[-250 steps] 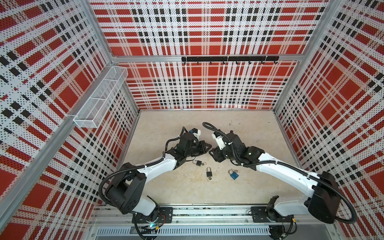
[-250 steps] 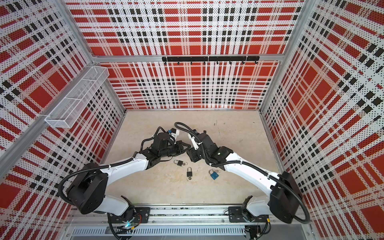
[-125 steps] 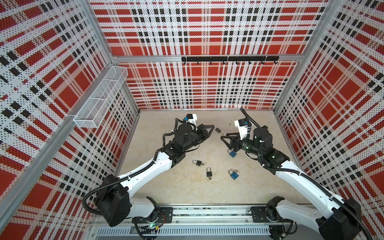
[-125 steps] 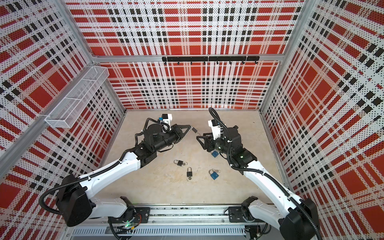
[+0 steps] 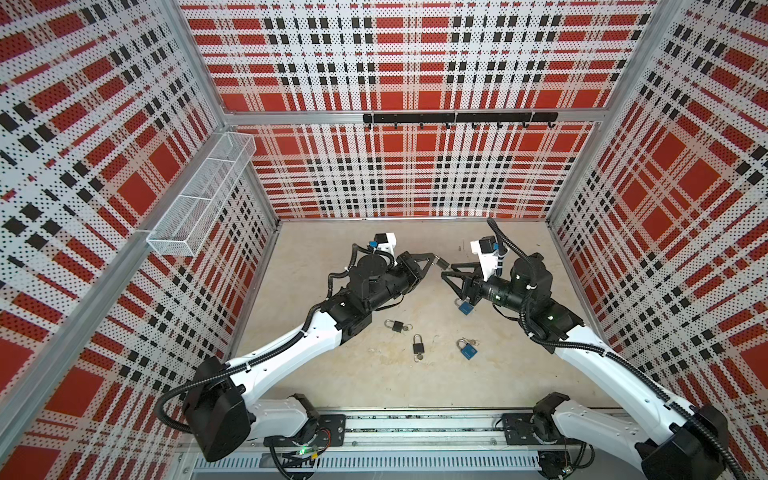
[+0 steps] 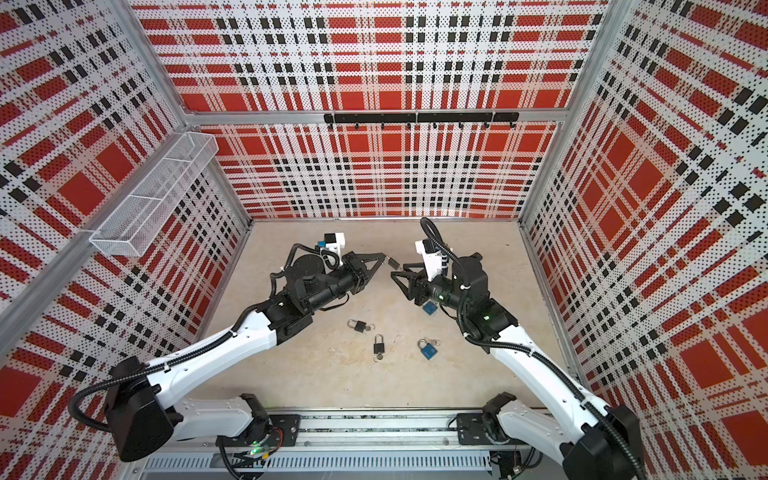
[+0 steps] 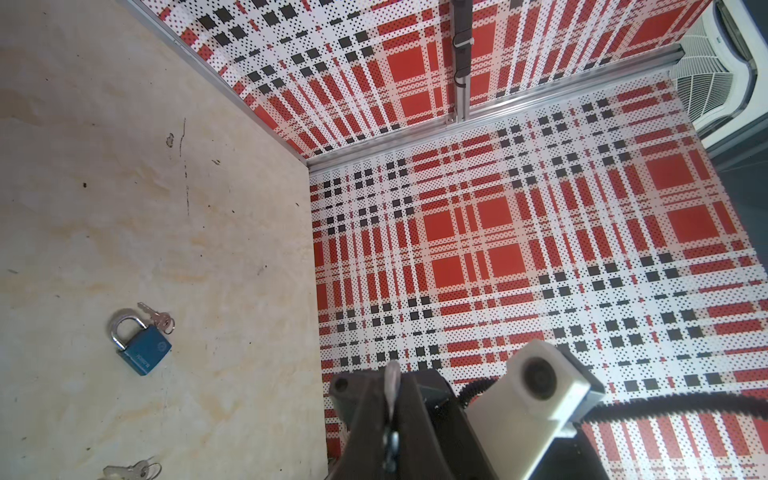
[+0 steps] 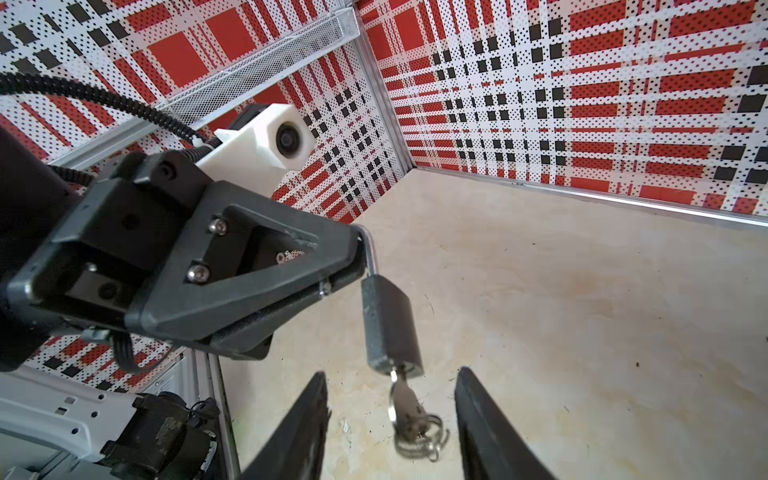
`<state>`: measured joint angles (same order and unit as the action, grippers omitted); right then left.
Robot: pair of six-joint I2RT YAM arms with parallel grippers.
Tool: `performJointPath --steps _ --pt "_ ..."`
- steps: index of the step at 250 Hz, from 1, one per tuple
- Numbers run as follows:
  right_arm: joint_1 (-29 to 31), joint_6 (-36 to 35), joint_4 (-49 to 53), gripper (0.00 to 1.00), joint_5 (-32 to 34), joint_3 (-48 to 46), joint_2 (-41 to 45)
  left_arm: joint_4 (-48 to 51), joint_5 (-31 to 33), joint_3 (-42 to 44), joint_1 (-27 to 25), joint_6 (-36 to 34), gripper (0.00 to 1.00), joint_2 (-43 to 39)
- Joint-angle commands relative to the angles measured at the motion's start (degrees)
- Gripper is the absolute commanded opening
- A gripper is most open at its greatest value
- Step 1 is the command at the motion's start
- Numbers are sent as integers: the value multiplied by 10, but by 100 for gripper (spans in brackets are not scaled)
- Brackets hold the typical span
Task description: Lock with the key
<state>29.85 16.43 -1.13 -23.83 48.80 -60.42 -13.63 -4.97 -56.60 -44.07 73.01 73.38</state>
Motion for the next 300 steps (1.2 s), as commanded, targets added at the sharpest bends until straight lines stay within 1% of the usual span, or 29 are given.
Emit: performJointPath --steps 1,95,213,267,300 --pt "-2 -21 -30 49 8 14 -6 -15 7 2 -1 20 0 -19" --pt "-2 -13 -58 47 -2 23 -21 -13 -2 8 -2 30 0 -16" --pt "-1 -3 -66 38 -17 33 -38 -13 -10 9 -2 41 0 -8" --pt "-2 1 -71 30 -19 31 -41 -16 -16 6 -4 43 0 -1" --pt "-2 6 -75 29 -21 30 -46 -19 -19 7 -4 47 0 2"
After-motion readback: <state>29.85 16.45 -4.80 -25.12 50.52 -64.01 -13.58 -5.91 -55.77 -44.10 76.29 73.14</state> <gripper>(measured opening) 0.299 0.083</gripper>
